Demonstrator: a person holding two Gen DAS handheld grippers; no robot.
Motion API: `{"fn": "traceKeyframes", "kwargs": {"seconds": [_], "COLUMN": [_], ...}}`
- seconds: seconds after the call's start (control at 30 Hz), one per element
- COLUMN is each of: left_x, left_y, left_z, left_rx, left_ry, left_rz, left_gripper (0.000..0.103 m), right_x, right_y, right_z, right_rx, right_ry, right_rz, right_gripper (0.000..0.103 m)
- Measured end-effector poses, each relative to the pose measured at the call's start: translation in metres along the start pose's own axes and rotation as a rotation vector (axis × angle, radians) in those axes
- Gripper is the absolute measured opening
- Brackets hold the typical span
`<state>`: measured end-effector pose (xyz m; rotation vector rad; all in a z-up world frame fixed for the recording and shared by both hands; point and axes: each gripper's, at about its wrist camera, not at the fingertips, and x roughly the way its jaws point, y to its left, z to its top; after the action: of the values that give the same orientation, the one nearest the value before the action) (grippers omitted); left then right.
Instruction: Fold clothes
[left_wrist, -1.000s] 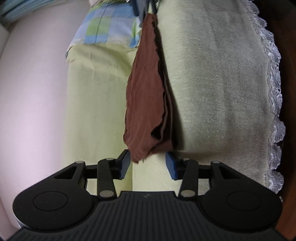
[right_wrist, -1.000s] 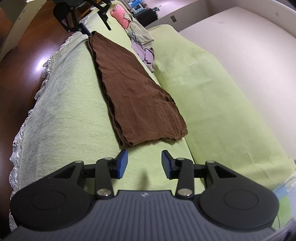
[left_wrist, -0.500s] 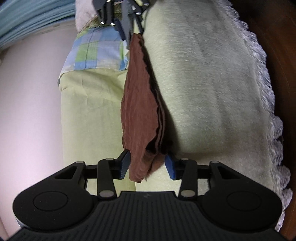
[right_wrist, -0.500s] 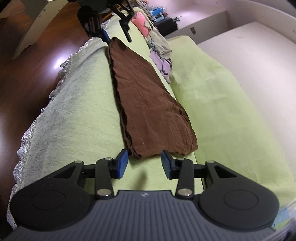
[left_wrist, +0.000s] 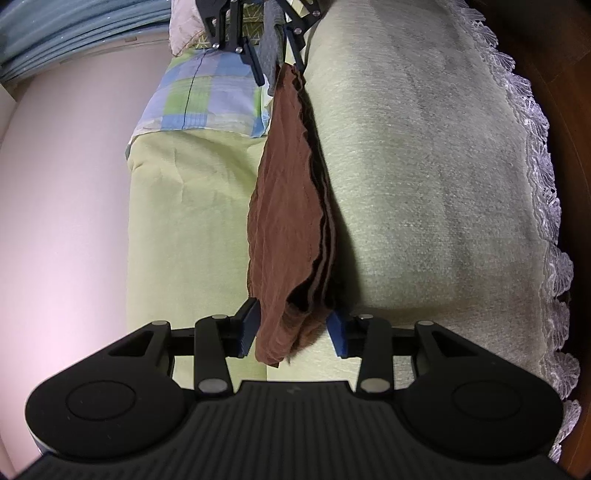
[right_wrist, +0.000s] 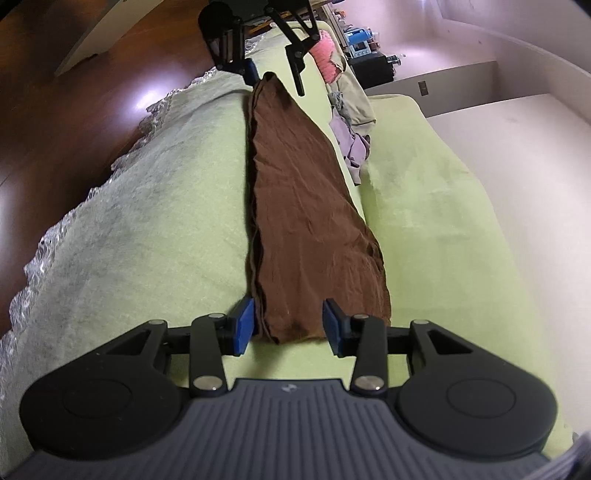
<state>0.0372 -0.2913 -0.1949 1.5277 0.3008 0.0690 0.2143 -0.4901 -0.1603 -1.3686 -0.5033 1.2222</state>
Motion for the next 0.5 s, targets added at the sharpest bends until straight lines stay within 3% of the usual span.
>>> {"fn": "traceKeyframes", "kwargs": {"seconds": [0.13, 0.23, 0.3, 0.37, 0.4, 0.5], "left_x": [0.0, 0.001, 0.002, 0.003, 0.003, 0.006], "left_y": [0.002, 0.002, 0.002, 0.006, 0.008, 0.024], "left_z": [-0.001, -0.001, 0.0, -0.002, -0.002, -0.008], "left_rx": [-0.021, -0.032, -0.04, -0.07, -0.09, -0.203], "left_ry": [0.002, 0.009, 0.011, 0.013, 0.014, 0.018], "left_rz": [-0.003, -0.026, -0.041, -0.061, -0.072, -0.127], "left_gripper": [0.044, 0.027, 0.019, 0.015, 0.01, 0.007], "right_x": [0.006, 0.012, 0.014, 0.016, 0.017, 0.019], "right_y": [0.002, -0.001, 0.0, 0.005, 0.008, 0.009], "right_z": [0.005, 0.008, 0.01, 0.011, 0.011, 0.016], "right_rx": [-0.029, -0.019, -0.028, -0.051, -0.059, -0.041], "right_ry": [-0.004, 0.001, 0.008, 0.02, 0.027, 0.049], "right_rz": [-0.015, -0.013, -0.006, 0.009, 0.013, 0.01], "right_gripper": [0.036, 0.033, 0.026, 0.006, 0.005, 0.005]}}
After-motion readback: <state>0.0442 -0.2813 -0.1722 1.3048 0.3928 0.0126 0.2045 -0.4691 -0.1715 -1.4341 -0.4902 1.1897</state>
